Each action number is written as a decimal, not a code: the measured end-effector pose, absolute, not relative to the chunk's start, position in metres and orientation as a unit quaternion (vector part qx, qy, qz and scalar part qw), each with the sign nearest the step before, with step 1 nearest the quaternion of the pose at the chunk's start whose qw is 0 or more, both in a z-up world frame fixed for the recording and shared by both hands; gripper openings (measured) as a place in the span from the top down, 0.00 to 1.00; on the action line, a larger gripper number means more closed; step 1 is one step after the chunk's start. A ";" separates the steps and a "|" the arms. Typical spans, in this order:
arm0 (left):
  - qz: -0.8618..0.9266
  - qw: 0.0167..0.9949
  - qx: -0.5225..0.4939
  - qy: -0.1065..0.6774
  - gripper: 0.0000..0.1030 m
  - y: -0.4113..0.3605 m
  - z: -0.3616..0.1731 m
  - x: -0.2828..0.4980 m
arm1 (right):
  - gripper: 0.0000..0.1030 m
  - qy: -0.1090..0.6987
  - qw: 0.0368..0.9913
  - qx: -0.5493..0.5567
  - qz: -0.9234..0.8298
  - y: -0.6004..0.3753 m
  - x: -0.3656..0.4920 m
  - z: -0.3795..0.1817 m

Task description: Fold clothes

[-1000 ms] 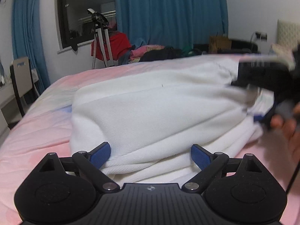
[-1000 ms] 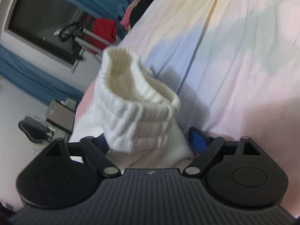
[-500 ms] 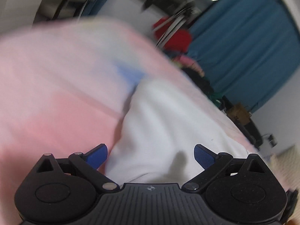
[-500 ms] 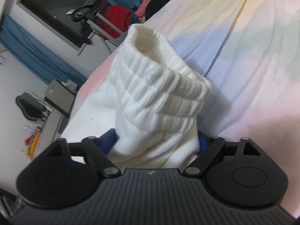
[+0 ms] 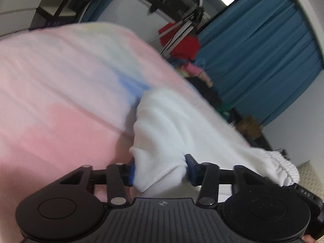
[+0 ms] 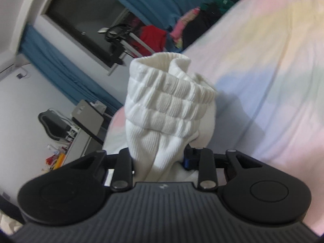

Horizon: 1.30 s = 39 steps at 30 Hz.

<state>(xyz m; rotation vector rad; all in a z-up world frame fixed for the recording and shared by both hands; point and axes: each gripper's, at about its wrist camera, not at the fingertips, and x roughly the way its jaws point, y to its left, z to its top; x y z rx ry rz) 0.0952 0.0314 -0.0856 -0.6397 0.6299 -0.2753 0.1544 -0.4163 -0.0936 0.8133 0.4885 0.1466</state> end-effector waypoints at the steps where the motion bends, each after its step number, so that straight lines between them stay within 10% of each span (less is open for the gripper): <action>1: -0.139 0.895 -0.307 0.294 0.59 0.029 -0.073 0.094 | 0.69 0.230 0.890 0.388 0.073 -0.417 0.152 -0.085; 17: -0.269 0.896 -0.227 0.269 0.62 -0.251 0.062 0.242 | 0.69 0.111 0.892 0.437 -0.020 -0.631 0.217 0.009; 26: -0.311 0.886 -0.156 0.305 0.61 -0.394 -0.016 0.373 | 0.69 0.104 0.897 0.423 -0.080 -0.718 0.286 -0.069; 39: -0.348 0.873 -0.049 0.337 0.45 -0.351 -0.143 0.370 | 0.52 0.139 0.863 0.468 -0.130 -0.691 0.259 -0.203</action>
